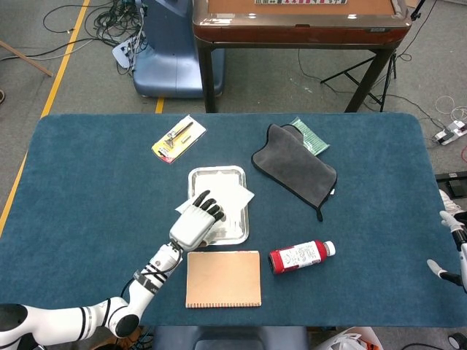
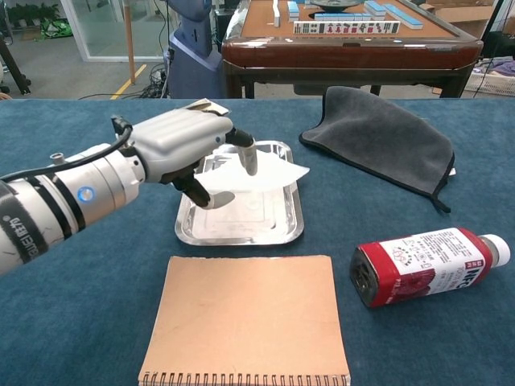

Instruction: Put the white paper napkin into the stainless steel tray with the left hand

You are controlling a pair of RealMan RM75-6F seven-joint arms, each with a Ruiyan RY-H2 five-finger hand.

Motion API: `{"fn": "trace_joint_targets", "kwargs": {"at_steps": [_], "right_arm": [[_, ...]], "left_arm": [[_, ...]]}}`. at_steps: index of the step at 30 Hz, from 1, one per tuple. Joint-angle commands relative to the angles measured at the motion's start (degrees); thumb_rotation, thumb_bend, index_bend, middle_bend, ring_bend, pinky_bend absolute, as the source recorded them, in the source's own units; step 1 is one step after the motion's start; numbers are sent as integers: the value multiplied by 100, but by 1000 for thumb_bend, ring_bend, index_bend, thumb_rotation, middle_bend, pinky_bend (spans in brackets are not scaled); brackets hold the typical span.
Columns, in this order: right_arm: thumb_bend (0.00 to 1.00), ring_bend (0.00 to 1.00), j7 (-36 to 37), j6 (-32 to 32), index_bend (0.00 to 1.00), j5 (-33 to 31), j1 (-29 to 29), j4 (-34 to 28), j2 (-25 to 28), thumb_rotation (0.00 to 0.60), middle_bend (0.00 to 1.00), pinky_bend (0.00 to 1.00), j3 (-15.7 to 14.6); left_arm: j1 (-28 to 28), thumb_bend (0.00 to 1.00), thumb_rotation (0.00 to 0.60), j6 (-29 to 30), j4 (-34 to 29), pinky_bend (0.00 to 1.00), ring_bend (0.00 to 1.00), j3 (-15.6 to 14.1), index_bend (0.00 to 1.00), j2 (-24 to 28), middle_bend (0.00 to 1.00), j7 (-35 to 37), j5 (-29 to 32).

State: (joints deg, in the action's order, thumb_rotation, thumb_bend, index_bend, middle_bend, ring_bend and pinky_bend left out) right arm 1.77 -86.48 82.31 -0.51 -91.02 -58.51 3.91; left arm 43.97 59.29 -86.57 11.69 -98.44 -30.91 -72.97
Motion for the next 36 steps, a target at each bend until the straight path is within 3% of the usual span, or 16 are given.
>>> {"fn": "trace_joint_targets", "kwargs": {"at_steps": [1,9,13,17,19,20,23,26,36], "right_arm": [[134,160,0,-1,135,-1,-5,-1,0,600,258,212,-2],[134,160,-2,-32,135,8,-37,-27,13,600,258,212,-10],[134,160,0,-60,135,21,-57,-35,28,600,258,212,-15],[134,160,6,-69,135,43,-67,-40,34,600,258,212,-25],[134,160,2,-76,135,50,-71,-46,39,600,258,212,-26],[134,160,1,-77,135,52,-72,-48,39,600,258,212,-26],[134,160,-8,-78,135,63,-71,-57,40,600,258,212,-28],[134,160,-38,-52,136,73,-59,-83,40,600,258,212,-36],[134,160,-161,34,136,57,-10,-173,60,600,258,212,-30]], "left_arm": [[50,295,600,-38,-42,67,189,-16,357,-12,302,-72,60],[134,295,600,-77,-113,67,199,-69,357,31,296,-32,35],[163,295,600,-105,-162,90,372,-5,364,237,419,60,65],[272,296,600,-309,-188,433,607,127,369,518,722,128,220],[384,317,599,-532,-190,657,754,176,358,682,854,147,319],[420,340,591,-602,-186,764,817,186,346,728,902,154,344],[534,434,578,-811,-183,936,952,194,279,851,991,101,459],[853,493,600,-1349,-162,999,999,161,204,1060,1000,-184,739],[1657,573,600,-2054,319,1000,1000,94,114,894,1000,-653,1658]]}}
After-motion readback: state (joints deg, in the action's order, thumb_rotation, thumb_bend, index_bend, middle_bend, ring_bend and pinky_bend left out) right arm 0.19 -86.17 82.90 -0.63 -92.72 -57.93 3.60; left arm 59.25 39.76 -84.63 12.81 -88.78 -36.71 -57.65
